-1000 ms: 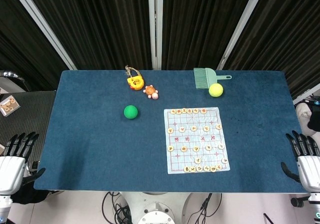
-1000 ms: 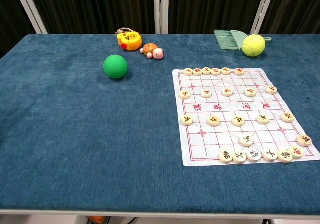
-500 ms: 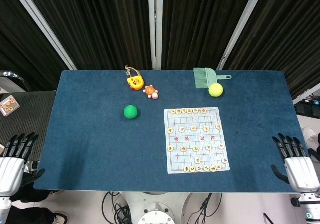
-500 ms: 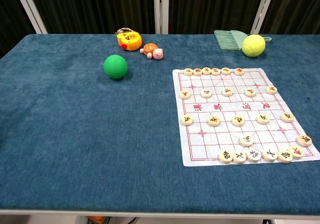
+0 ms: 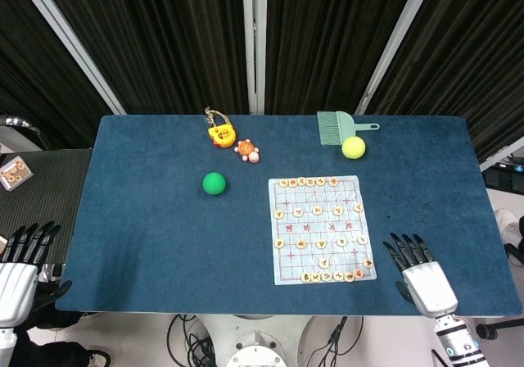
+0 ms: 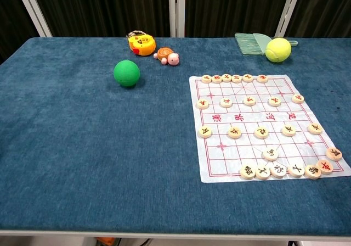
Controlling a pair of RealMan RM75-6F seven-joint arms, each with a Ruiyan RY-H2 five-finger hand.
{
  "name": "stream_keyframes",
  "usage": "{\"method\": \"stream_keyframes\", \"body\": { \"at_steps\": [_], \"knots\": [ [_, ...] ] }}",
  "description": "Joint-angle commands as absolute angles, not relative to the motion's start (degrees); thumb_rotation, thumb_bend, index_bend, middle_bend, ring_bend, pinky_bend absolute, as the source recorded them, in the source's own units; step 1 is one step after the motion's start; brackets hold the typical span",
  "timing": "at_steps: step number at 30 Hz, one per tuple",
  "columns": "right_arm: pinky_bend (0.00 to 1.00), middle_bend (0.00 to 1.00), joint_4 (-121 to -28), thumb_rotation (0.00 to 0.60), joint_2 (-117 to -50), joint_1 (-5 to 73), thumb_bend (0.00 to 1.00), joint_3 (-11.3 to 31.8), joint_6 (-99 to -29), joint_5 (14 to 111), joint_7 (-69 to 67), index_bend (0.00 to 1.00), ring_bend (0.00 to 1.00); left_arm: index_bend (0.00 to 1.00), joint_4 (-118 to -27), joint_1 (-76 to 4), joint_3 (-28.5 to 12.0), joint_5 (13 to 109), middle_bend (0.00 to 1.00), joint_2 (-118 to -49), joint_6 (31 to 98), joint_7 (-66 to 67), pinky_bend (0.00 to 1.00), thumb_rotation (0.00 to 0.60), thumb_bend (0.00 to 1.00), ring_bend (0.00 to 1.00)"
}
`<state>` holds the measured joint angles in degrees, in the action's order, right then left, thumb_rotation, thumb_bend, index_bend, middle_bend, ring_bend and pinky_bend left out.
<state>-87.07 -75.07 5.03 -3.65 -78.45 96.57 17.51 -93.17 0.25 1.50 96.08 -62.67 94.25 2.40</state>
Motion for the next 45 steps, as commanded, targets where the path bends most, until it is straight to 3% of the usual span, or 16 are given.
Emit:
{"method": "stream_keyframes", "body": {
  "at_steps": [1, 15, 31, 45],
  "knots": [
    [0.00, 0.00, -87.4, 0.600, -77.4, 5.4, 0.22, -3.7, -78.3, 97.1, 19.2, 0.11, 0.00, 0.07, -93.1, 0.3, 1.6, 96.2, 0.05, -62.8, 94.4, 2.4, 0.00, 0.600, 0.13, 0.00],
    [0.00, 0.00, -86.2, 0.600, -84.2, 6.4, 0.22, -4.2, -74.4, 95.4, 26.3, 0.20, 0.00, 0.07, -92.2, 1.2, 2.1, 97.0, 0.05, -62.8, 95.5, 1.5, 0.00, 0.600, 0.13, 0.00],
    [0.00, 0.00, -80.0, 0.600, -90.9, 7.5, 0.25, -3.8, -73.8, 94.2, 25.2, 0.33, 0.00, 0.07, -90.4, 2.3, 2.2, 96.3, 0.05, -61.6, 96.8, -1.7, 0.00, 0.600, 0.13, 0.00],
    [0.00, 0.00, -79.3, 0.600, -91.4, 8.0, 0.32, -4.3, -73.7, 93.4, 23.6, 0.40, 0.00, 0.07, -89.2, 3.1, 2.4, 96.5, 0.05, -62.0, 97.5, -2.7, 0.00, 0.600, 0.13, 0.00]
  ]
}}
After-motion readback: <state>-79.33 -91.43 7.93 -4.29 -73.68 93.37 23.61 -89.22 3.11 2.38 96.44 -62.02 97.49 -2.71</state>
